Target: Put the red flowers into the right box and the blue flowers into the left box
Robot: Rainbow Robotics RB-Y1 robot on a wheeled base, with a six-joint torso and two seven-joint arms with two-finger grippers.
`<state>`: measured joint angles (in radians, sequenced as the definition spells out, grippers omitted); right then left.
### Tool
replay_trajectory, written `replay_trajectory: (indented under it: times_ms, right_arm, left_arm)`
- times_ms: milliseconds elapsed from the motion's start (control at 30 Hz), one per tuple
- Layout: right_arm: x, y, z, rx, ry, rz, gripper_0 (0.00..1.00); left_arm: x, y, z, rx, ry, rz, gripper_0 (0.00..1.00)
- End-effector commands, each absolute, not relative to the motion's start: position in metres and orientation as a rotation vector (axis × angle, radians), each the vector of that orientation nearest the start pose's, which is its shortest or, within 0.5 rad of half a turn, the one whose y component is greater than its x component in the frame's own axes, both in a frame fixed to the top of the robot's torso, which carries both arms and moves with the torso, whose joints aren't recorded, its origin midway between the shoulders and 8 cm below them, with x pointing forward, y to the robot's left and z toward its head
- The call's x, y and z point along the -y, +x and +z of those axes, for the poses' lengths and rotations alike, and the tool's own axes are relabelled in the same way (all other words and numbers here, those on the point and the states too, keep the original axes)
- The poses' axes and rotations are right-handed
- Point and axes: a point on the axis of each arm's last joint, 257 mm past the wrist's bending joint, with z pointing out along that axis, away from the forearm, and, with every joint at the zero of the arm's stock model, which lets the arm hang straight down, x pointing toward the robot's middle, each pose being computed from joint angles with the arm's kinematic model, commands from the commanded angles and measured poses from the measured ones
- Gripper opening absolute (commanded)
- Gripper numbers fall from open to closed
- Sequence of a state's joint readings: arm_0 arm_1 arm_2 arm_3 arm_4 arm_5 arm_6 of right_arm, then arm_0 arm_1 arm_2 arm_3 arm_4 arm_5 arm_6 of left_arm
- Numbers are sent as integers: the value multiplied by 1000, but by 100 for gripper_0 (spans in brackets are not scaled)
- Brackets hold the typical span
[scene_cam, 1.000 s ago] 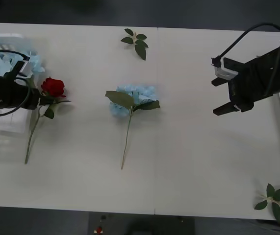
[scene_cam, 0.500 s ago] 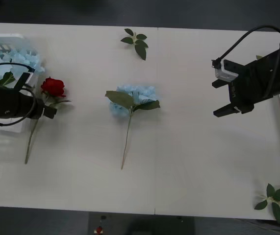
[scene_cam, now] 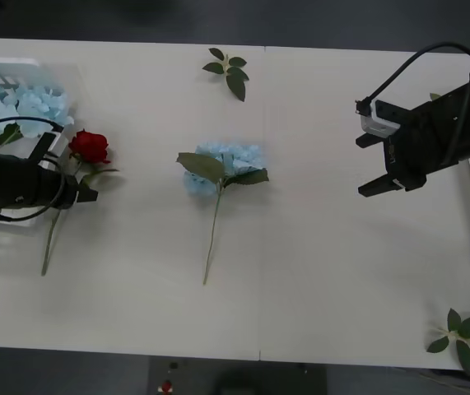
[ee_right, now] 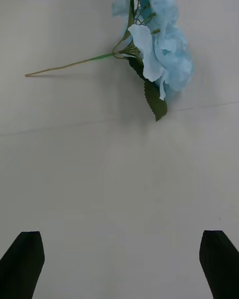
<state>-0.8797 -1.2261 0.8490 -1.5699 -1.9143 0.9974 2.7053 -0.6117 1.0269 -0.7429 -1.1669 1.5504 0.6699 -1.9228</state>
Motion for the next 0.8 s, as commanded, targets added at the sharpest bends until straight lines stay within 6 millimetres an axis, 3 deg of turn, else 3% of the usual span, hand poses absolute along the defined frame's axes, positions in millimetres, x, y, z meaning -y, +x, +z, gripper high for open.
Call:
replay_trajectory:
  times_ms: [33, 67, 100, 133, 167, 800]
  right_arm:
    - [195, 474, -149, -1791, -1679, 322, 92]
    - [195, 474, -149, -1791, -1679, 322, 92]
    - [195, 474, -149, -1791, -1679, 322, 91]
    - [195, 474, -149, -1791, -1679, 322, 91]
    - [195, 474, -149, -1791, -1679, 322, 92]
    - [195, 474, -149, -1791, -1679, 322, 91]
  left_arm:
    - [-349, 560, -284, -2397, 373, -227, 100]
    - [-350, 560, -284, -2394, 375, -222, 100]
    - [-351, 561, -284, -2391, 379, -214, 93]
    - [-351, 563, -283, -2381, 385, -208, 40]
    - [-350, 564, -282, -2373, 385, -204, 1]
    - [-348, 567, -281, -2365, 387, -202, 0]
